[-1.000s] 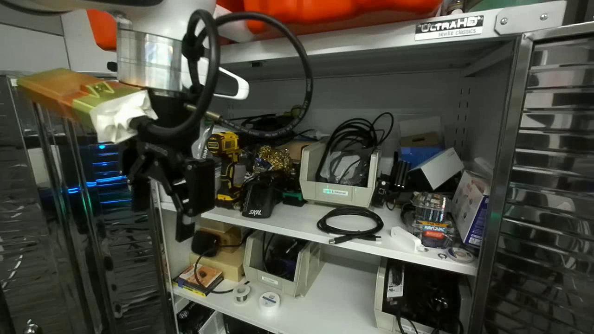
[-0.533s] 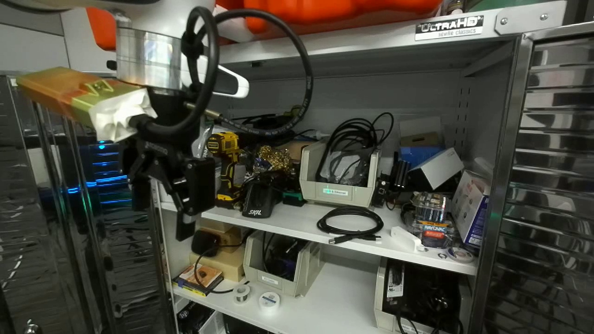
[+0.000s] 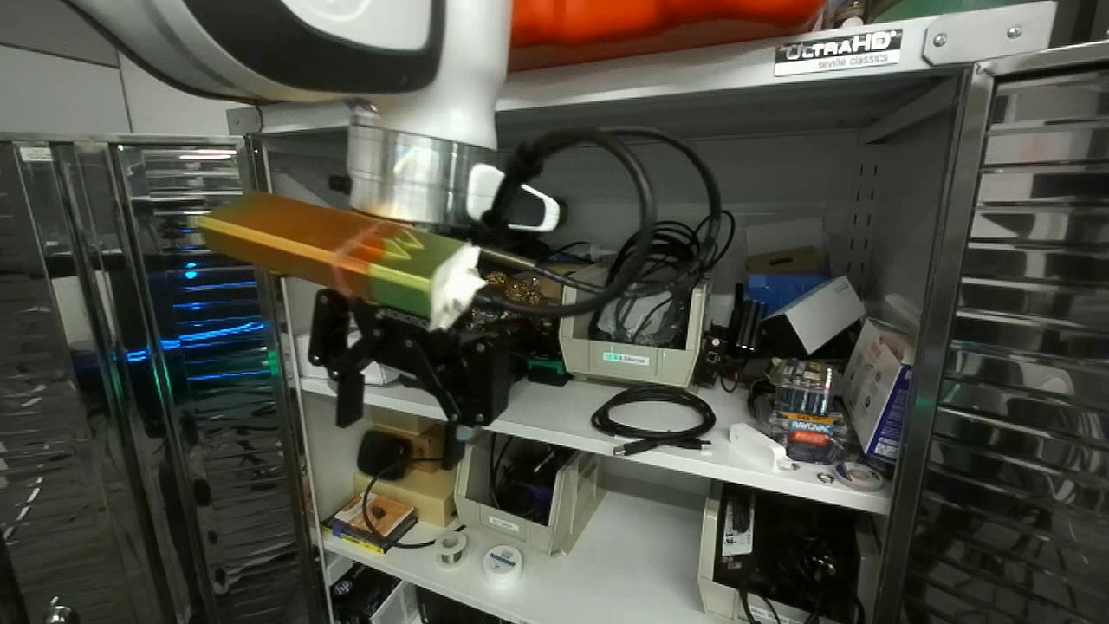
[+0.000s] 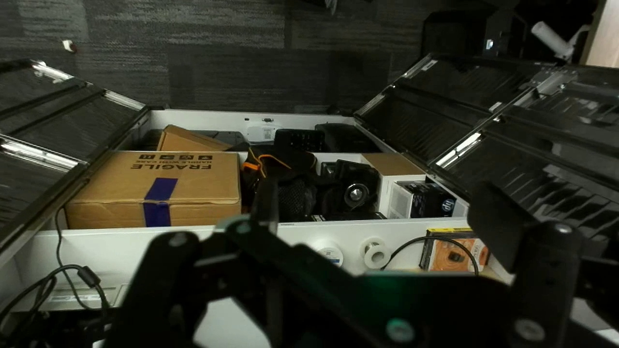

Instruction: Pick up the black cable and put it in the tool box

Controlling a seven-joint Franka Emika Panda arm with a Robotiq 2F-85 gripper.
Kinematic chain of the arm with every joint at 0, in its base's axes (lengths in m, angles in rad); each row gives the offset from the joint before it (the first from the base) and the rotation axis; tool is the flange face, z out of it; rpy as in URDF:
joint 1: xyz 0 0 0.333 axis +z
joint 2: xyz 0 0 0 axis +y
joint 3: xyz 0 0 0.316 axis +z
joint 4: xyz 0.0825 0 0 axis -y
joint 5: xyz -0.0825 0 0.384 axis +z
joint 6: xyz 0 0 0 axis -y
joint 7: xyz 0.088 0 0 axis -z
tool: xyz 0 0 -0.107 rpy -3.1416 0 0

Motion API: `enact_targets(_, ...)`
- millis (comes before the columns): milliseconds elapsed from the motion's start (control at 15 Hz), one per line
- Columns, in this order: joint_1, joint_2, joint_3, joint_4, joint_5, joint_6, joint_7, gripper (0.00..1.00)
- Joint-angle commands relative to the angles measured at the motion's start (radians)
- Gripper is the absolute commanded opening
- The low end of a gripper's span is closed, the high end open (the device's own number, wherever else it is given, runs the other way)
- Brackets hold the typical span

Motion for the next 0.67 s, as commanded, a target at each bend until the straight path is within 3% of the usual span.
enact_targets(0,-0.003,0.168,-0.024,0.077,-0.001,0.09,-0.121,1.0)
enact_targets(400,-0.039,0.339,-0.017,0.089,0.017,0.477,-0.127,1.0)
enact_targets(600,-0.063,0.423,-0.015,0.141,0.041,0.612,-0.089,1.0)
